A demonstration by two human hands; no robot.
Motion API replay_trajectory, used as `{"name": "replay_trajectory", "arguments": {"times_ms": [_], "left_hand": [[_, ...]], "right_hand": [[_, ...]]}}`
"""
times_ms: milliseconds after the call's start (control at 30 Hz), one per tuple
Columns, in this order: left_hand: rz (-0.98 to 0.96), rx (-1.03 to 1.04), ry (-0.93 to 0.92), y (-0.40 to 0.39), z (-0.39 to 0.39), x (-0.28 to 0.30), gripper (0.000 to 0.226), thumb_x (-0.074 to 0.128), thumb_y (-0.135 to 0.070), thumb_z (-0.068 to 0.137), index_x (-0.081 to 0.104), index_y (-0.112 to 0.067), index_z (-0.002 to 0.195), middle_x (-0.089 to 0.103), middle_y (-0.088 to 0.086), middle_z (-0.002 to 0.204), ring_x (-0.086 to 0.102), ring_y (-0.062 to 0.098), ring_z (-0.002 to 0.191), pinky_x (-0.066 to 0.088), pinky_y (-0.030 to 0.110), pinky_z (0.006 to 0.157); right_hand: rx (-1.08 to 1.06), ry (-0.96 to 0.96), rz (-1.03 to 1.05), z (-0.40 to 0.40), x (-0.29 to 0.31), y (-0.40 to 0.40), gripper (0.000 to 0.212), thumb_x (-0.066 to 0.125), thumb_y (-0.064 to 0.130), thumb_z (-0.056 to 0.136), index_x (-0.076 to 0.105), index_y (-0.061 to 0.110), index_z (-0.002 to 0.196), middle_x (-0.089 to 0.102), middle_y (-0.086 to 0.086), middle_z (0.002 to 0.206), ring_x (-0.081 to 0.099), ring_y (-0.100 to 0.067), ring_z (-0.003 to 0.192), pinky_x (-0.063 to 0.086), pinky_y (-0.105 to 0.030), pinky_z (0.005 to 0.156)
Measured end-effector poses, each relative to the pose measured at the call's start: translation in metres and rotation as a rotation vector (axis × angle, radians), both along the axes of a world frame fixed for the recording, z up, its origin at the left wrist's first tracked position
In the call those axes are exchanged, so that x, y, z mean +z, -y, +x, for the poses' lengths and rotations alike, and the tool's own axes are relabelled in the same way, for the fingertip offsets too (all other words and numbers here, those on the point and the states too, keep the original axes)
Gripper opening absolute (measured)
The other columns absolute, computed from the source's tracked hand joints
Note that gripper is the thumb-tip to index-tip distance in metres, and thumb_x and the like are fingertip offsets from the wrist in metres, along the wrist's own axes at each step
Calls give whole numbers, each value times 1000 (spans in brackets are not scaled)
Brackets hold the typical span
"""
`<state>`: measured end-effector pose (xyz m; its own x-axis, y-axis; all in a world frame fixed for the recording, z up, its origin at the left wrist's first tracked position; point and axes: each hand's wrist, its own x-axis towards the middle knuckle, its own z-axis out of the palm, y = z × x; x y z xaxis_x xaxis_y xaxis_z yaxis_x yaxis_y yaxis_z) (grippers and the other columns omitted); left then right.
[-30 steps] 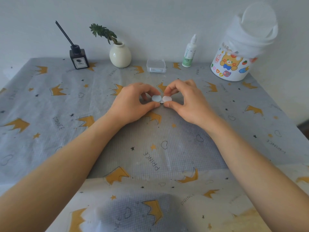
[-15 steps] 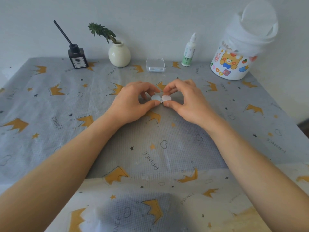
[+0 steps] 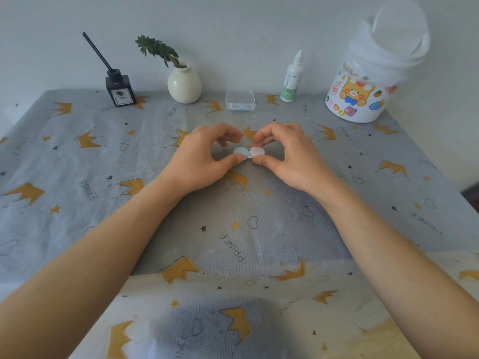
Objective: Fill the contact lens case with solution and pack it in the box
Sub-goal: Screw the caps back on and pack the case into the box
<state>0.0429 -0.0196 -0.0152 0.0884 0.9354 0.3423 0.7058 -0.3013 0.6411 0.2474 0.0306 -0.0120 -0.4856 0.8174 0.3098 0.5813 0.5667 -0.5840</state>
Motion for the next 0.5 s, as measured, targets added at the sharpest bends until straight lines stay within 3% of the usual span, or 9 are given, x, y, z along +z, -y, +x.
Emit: {"name": "replay_trajectory", "arguments": {"times_ms": [133,233,367,500], "left_hand": [[47,49,-41,-2,2,-1,30,74,-44,83,68,-26,107,66,-15,95,57,7,91,39,15,82],[30,31,-37,-3,3,0,24,73,-39,85,68,-27,105,68,-16,92,58,4,90,36,10,75],[-24,-13,14,-2,1,2,26,66,-18,89,64,-28,113,71,-18,100,61,-3,97,36,5,68],[-24,9,-11,-1,1,3,34,61,-16,89,58,-25,122,68,-17,110,55,4,111,41,18,82]], "right_hand": [[-5,0,-8,0,-1,0,30,78,26,82,60,32,106,60,23,97,43,2,112,26,5,84],[-10,2,-14,0,-1,-1,31,79,27,82,60,32,106,60,23,98,44,2,112,27,3,82],[-13,5,-13,1,-1,-1,31,79,28,82,61,32,106,60,21,100,44,1,112,29,-2,82],[-10,3,-5,1,-2,-1,30,79,27,82,62,30,106,61,21,98,44,2,110,27,3,84]]}}
